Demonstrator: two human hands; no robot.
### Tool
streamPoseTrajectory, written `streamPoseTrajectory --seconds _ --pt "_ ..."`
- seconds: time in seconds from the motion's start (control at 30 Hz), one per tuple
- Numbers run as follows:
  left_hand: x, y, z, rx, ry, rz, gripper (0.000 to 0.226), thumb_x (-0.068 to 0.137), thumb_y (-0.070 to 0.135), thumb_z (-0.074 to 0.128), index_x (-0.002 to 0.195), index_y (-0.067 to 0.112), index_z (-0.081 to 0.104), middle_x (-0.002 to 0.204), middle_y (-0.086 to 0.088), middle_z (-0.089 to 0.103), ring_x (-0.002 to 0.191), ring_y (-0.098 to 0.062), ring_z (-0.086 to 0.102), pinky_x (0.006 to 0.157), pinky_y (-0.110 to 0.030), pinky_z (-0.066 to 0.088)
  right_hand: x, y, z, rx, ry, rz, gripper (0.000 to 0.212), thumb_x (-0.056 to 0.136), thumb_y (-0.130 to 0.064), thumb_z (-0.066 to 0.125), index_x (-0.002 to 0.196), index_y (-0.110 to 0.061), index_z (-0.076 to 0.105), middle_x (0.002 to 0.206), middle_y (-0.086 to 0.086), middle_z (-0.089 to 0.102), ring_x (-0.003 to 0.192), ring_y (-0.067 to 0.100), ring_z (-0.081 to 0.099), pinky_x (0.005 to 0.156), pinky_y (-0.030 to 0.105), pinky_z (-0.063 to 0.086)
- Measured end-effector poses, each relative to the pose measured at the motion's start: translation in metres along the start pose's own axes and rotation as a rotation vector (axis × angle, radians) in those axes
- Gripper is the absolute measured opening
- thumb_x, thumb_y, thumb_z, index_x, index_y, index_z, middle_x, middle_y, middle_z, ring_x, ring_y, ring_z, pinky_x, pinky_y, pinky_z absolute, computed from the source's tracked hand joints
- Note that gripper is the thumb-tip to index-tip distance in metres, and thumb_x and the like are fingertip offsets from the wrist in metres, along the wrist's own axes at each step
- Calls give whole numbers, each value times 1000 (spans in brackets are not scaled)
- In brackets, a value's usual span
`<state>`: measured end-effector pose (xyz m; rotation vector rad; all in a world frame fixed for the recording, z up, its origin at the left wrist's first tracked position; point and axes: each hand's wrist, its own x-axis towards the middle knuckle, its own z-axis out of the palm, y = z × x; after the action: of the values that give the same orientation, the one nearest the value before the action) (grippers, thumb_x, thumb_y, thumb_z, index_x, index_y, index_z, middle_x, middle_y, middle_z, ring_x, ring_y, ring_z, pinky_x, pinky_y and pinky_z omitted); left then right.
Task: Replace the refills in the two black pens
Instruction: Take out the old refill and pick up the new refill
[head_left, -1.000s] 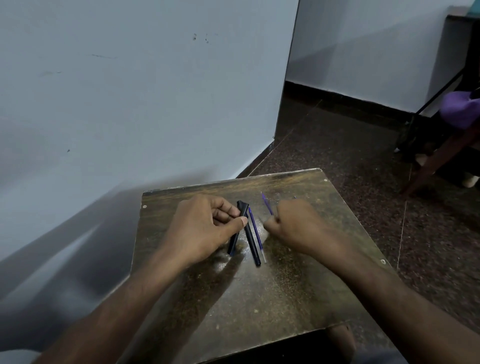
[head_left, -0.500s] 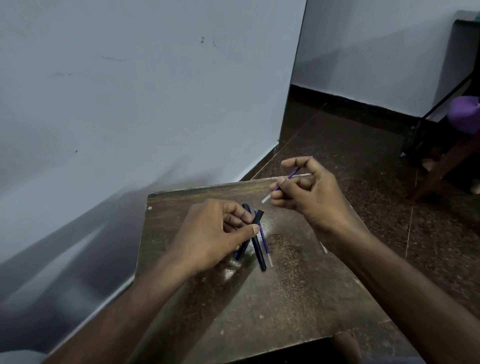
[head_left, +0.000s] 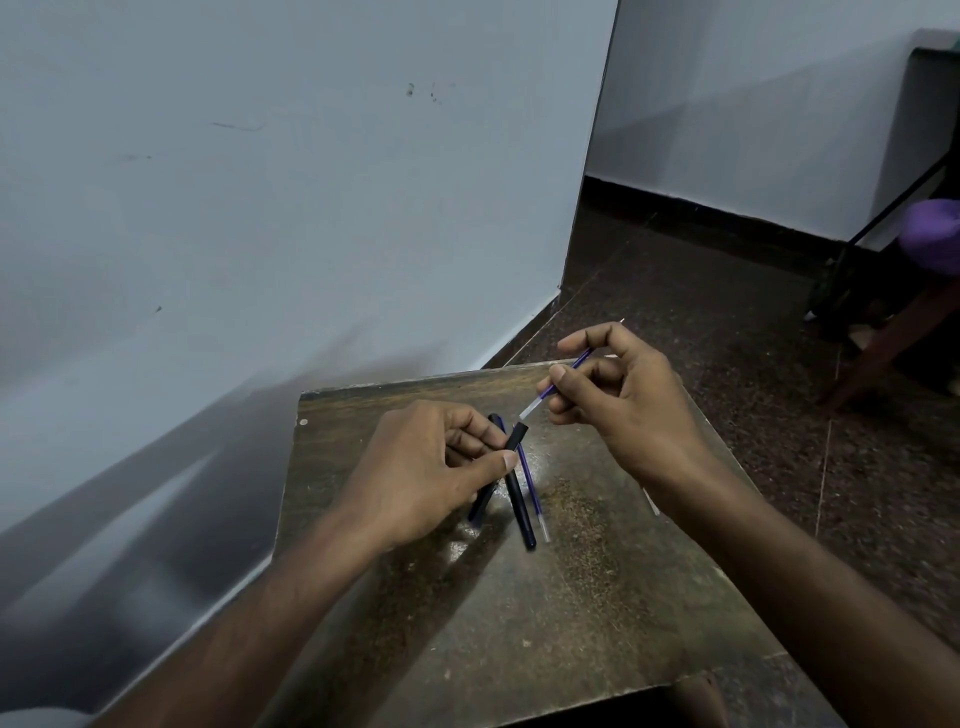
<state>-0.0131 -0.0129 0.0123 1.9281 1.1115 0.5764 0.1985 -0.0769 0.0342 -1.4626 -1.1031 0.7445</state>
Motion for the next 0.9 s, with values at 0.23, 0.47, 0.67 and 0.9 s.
streamPoseTrajectory --seconds 0.23,0.47,0.67,0.9 --pt "-1 -1 0 18 0 22 12 84 42 91 87 36 81 80 19 81 70 -1 77 69 -31 69 0 4 0 -79 -73 -8 19 102 -9 73 118 -15 66 88 8 85 79 19 81 77 38 68" --pt "1 0 0 -33 -18 40 8 92 33 86 98 36 82 86 17 84 79 -2 80 76 -39 70 -9 2 5 -446 -326 -327 52 109 -35 63 151 -58 45 103 14 83 87 36 77 79 57 61" --pt "2 1 -7 -53 27 43 10 91 30 87 96 36 81 87 18 83 82 -2 80 84 -41 69 -7 4 3 -269 -172 -347 76 107 -36 67 162 -64 23 120 -3 82 108 7 78 90 37 66" --pt "5 -2 -14 -41 66 46 14 92 28 87 96 37 78 88 23 81 79 0 80 77 -32 70 -7 8 10 -663 -143 -321 38 96 -52 72 130 -35 68 118 -22 70 101 -6 63 88 26 58"
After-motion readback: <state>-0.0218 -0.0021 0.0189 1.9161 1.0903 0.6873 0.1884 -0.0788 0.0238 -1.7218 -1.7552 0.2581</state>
